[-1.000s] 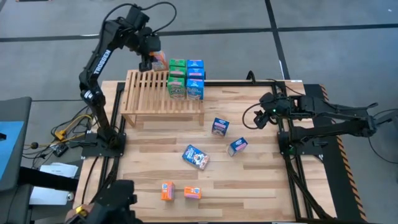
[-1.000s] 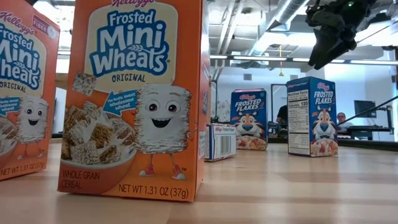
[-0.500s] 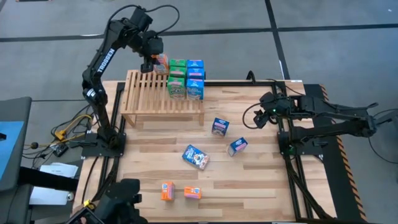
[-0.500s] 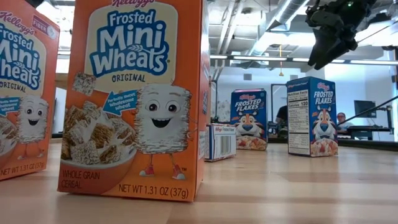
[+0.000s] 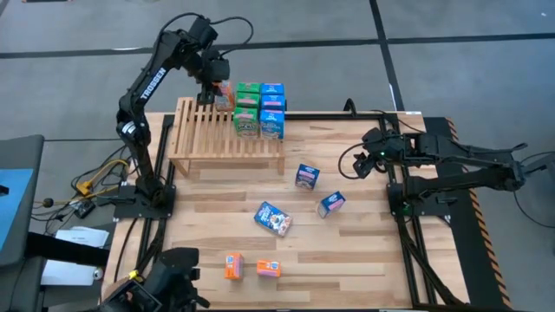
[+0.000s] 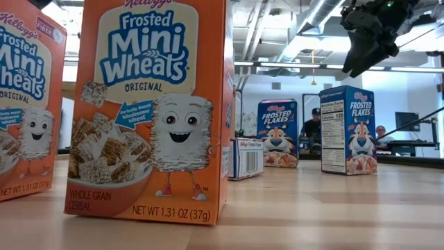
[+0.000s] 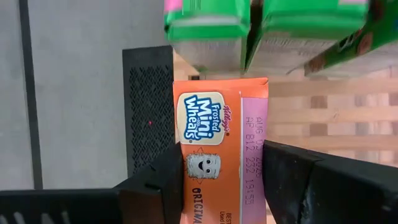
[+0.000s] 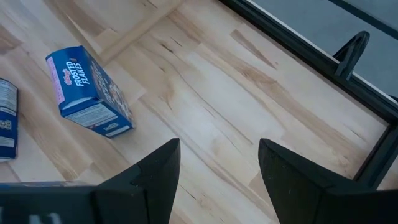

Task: Stack cereal on shelf
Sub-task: Put the top orange cereal box on the shelf

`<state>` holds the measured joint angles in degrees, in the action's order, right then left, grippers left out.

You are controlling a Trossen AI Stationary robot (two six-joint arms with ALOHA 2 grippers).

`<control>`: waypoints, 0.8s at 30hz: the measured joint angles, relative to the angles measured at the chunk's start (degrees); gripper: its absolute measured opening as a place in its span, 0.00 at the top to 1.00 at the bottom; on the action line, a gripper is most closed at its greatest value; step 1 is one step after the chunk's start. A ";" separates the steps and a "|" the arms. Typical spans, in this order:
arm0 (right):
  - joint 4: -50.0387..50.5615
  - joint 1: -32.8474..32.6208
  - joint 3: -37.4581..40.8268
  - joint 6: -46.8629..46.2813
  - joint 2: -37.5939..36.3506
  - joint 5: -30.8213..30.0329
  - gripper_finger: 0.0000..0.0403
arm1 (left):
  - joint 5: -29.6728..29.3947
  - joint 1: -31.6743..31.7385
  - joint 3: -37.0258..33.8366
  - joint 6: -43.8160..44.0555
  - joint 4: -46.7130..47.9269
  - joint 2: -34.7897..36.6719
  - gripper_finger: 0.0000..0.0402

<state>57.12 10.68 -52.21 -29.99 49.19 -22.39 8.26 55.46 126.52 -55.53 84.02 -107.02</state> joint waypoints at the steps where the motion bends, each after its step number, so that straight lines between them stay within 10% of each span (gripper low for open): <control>1: 0.00 0.00 0.00 -0.01 0.00 0.00 0.41 | 0.16 0.02 -0.28 -0.35 -0.33 0.02 0.61; 24: -0.53 0.00 0.00 -0.05 0.00 0.00 0.41 | 3.42 -0.02 -0.52 2.01 -3.03 0.21 0.55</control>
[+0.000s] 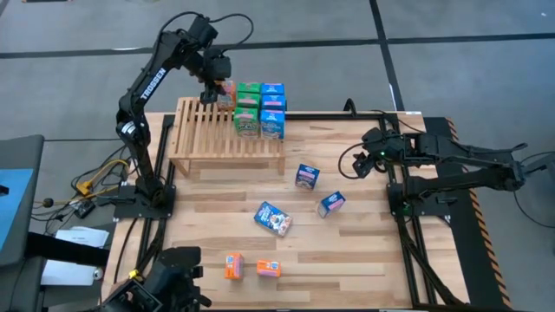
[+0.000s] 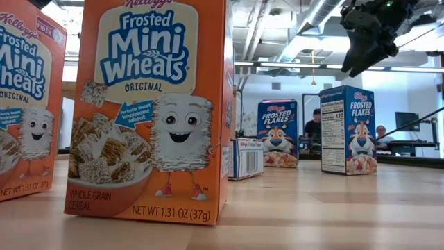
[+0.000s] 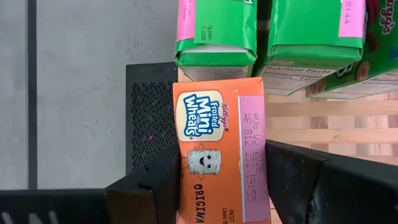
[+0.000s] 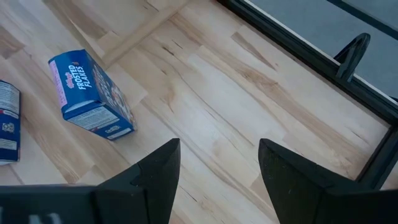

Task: Stack cereal on shelf
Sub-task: Put the top orange cereal box on the shelf

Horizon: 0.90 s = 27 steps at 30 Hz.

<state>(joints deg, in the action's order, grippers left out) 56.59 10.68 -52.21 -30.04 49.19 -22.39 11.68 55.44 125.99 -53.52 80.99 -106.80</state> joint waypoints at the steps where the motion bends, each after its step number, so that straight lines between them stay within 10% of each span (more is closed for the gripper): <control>1: -0.03 0.00 0.00 0.00 0.00 0.00 0.41 | 0.00 0.00 0.00 -0.02 0.04 0.00 0.55; 27: -0.08 0.00 0.00 -0.56 0.00 0.00 0.41 | -0.18 0.04 0.00 3.15 -1.95 0.10 0.40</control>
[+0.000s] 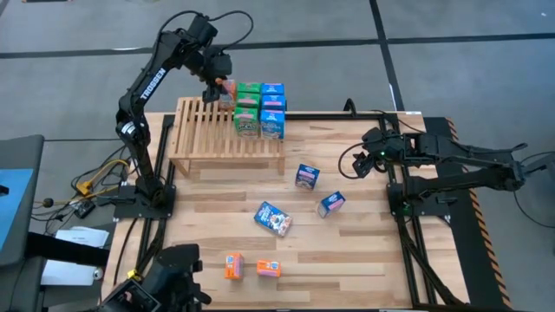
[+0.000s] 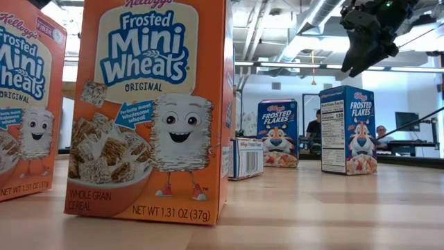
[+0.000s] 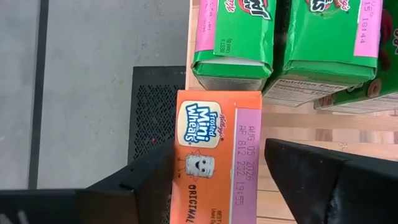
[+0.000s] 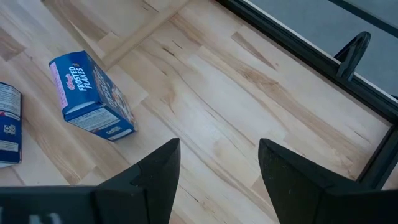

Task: Stack cereal on shelf
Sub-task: Put the top orange cereal box on the shelf, then put the left orange cereal box on the shelf aligned with the other orange cereal box

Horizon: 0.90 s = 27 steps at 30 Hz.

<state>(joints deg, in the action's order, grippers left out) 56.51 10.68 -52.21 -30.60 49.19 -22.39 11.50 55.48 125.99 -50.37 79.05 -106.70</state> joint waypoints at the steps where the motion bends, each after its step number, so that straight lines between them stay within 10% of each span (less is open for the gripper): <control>1: -0.02 0.00 0.00 0.01 0.00 0.00 0.41 | -0.37 0.00 0.00 -0.09 -0.01 -0.01 0.39; 27: 0.00 -0.01 0.00 -1.49 0.00 1.51 0.41 | -3.47 -1.22 -0.02 2.69 -2.17 1.71 0.23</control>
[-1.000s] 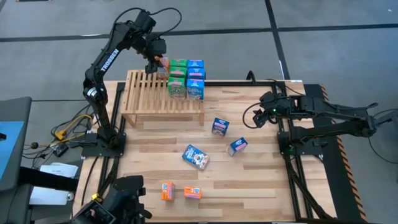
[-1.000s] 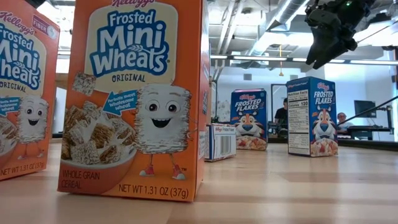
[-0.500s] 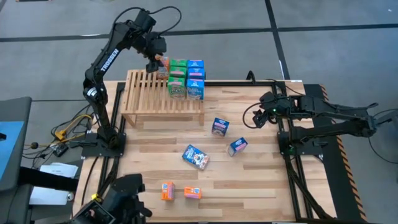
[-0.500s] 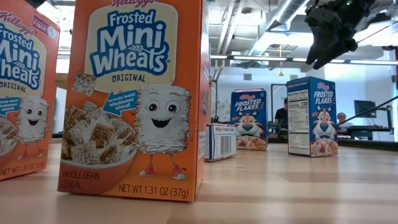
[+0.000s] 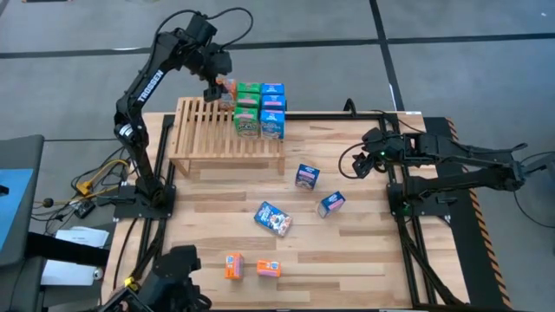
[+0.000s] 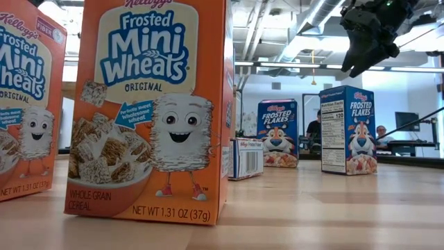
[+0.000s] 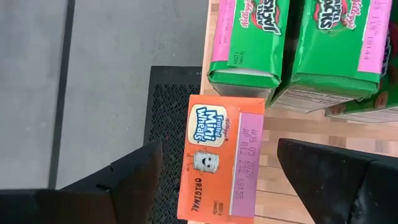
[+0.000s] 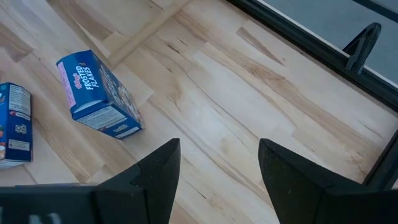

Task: Stack cereal on shelf
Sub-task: Put the left orange cereal box on the shelf aligned with the other orange cereal box

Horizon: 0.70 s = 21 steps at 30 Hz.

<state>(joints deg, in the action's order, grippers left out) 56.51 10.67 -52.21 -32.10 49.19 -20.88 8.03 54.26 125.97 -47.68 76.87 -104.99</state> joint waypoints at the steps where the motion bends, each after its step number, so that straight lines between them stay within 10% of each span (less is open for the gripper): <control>1: 0.02 0.01 0.00 -0.02 0.00 0.00 0.41 | -0.02 0.00 0.00 0.03 -0.24 0.22 0.23; 21: -0.07 -0.21 0.00 1.92 0.00 0.04 0.41 | -5.22 -16.67 0.02 15.82 1.79 16.80 0.23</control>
<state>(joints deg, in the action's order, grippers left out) 56.45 10.46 -52.21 -30.17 49.19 -20.84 2.81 37.59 125.99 -31.86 78.66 -88.19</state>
